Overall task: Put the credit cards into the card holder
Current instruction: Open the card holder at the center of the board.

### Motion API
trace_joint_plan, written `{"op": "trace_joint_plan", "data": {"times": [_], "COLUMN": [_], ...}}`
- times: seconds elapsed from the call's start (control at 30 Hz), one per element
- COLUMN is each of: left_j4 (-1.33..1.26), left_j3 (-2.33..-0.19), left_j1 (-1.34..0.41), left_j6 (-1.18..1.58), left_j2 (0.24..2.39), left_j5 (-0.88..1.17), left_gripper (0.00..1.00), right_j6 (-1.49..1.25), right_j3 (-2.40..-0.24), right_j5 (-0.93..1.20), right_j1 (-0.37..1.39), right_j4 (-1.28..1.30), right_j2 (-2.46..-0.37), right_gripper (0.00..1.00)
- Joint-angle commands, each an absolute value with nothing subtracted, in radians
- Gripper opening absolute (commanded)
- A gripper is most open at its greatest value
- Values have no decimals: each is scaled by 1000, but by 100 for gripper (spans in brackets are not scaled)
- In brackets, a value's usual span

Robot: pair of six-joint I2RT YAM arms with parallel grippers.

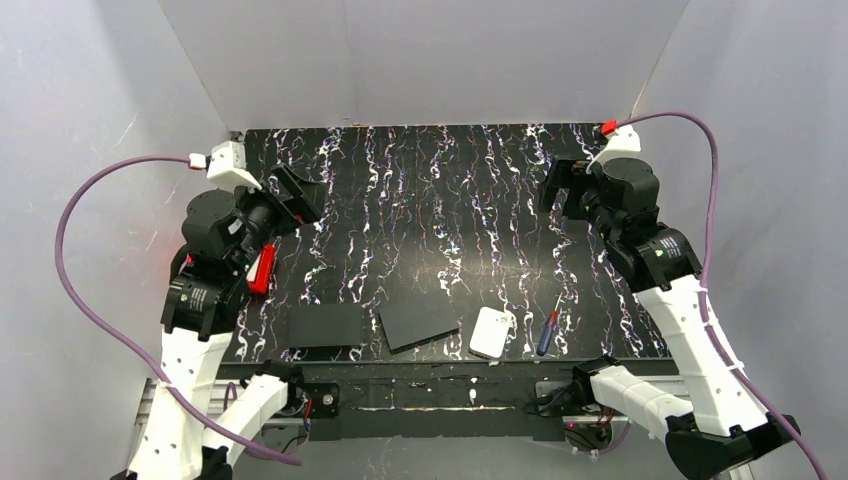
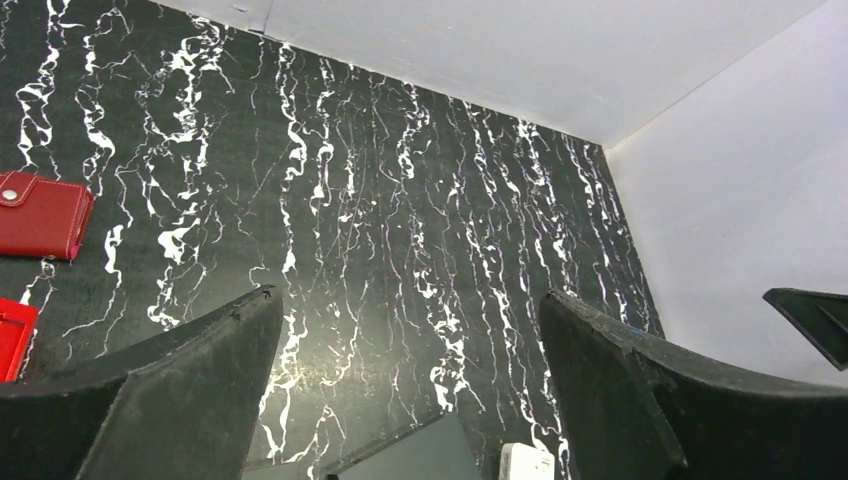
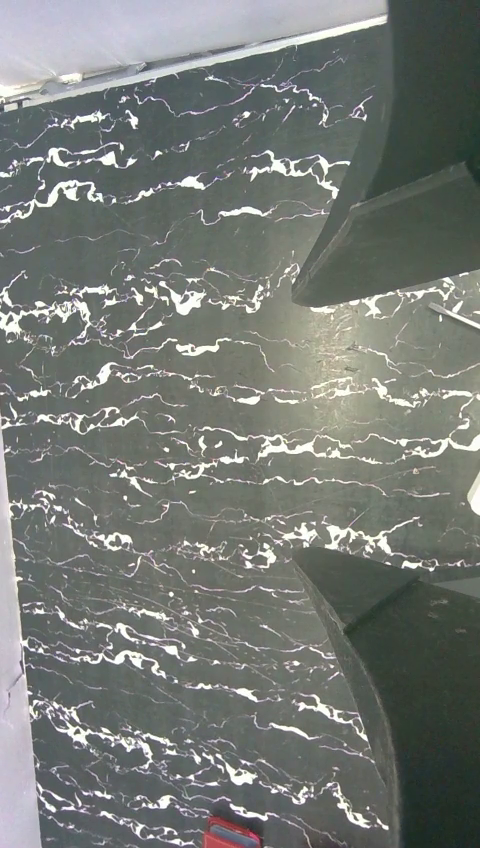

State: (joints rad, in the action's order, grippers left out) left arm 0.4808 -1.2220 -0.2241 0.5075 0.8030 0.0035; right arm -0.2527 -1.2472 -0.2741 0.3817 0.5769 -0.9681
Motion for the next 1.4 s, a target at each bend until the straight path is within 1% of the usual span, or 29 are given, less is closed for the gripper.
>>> {"op": "trace_joint_plan", "data": {"times": [0.0, 0.17, 0.27, 0.43, 0.5, 0.73, 0.83, 0.93, 1.07, 1.27, 1.37], "left_j4": [497, 549, 580, 604, 590, 653, 687, 799, 828, 813, 789], "left_j3": [-1219, -1232, -1237, -1254, -1276, -1510, -1616, -1769, -1846, -1858, -1816], "left_j1": [-219, -219, -208, -109, -81, -7, 64, 111, 128, 140, 151], "left_j6": [482, 497, 502, 560, 576, 630, 674, 752, 762, 727, 721], "left_j2": [837, 903, 957, 1094, 1167, 1545, 1732, 1895, 2025, 2108, 2113], "left_j5": [-21, -66, -111, -129, -175, -425, -413, -419, -473, -455, -425], "left_gripper": [99, 99, 99, 99, 99, 99, 99, 99, 99, 88, 82], "right_j6": [-242, -238, -218, -208, -208, -239, -244, -246, -248, -246, -245], "right_j3": [-1246, -1233, -1204, -1154, -1156, -1140, -1137, -1122, -1111, -1092, -1089], "right_j5": [-284, -253, -179, -74, -45, 35, 47, 51, 72, 96, 108], "right_j1": [380, 380, 380, 380, 380, 381, 380, 380, 381, 381, 381], "right_j4": [546, 552, 538, 507, 517, 489, 487, 483, 488, 484, 481], "right_j2": [-968, -1003, -1012, -1019, -1033, -1047, -1040, -1028, -1026, -1037, -1050], "right_gripper": [100, 100, 100, 100, 100, 100, 100, 100, 100, 100, 100]}}
